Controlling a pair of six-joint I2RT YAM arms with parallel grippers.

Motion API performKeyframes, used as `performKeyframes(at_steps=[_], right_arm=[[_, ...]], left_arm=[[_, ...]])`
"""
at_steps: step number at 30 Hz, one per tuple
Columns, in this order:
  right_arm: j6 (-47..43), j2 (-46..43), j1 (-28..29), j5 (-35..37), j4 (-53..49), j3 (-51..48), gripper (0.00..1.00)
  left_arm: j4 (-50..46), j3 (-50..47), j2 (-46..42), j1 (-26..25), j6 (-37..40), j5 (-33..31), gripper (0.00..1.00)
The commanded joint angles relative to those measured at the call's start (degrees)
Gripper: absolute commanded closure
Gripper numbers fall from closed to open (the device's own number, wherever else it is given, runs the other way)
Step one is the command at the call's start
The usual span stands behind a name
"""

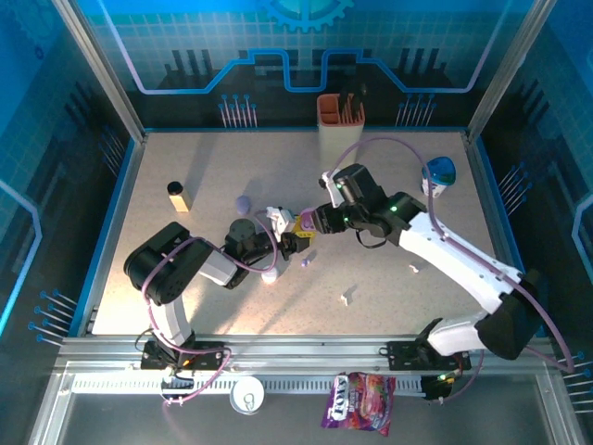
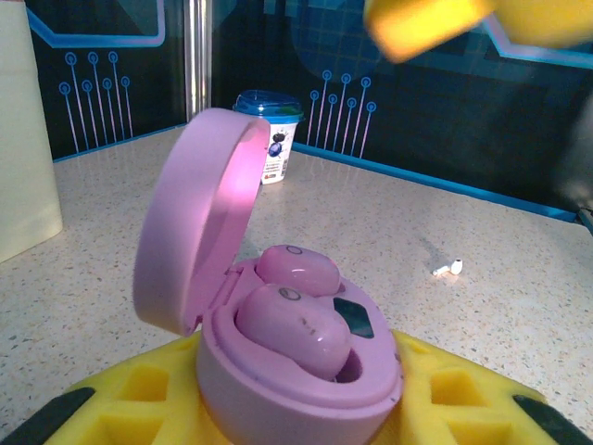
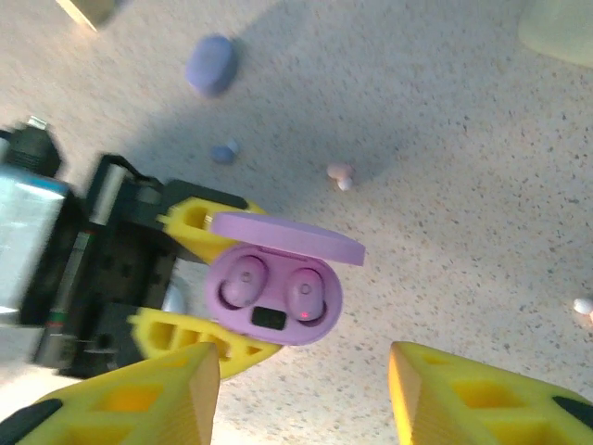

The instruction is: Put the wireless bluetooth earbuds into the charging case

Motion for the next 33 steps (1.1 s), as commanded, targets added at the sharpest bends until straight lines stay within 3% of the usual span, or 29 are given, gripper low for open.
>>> performKeyframes(at_steps=[1,5,12,19,33], right_arm=[[0.61,-1.09,-0.92,-4.42,3.31,0.13,0.46],[1.84,1.31,-2.06,-4.2,2.04,3.22,0.42],[0.81,6.3,-3.63,-2.42,-0.45,7.15,0.23],[-0.92,7.19,-4.9,-1.68,-1.37,5.21,0.21],[-0.09,-0.58,-6.55,-7.26,1.24,-1.22,0.2]], left_arm=[[1.94,-0.6,-1.1,0.28,0.01,1.87,0.68],[1.94,-0.68,-1.21,0.22,0.61,3.94,0.68],[1.95,-1.53,-3.51,0.22,1.01,5.76,0.68],[1.94,-1.84,-4.67,0.22,-0.63,5.01,0.68],[1.94,-0.41,-6.0,0.31,-5.09,3.93,0.68]])
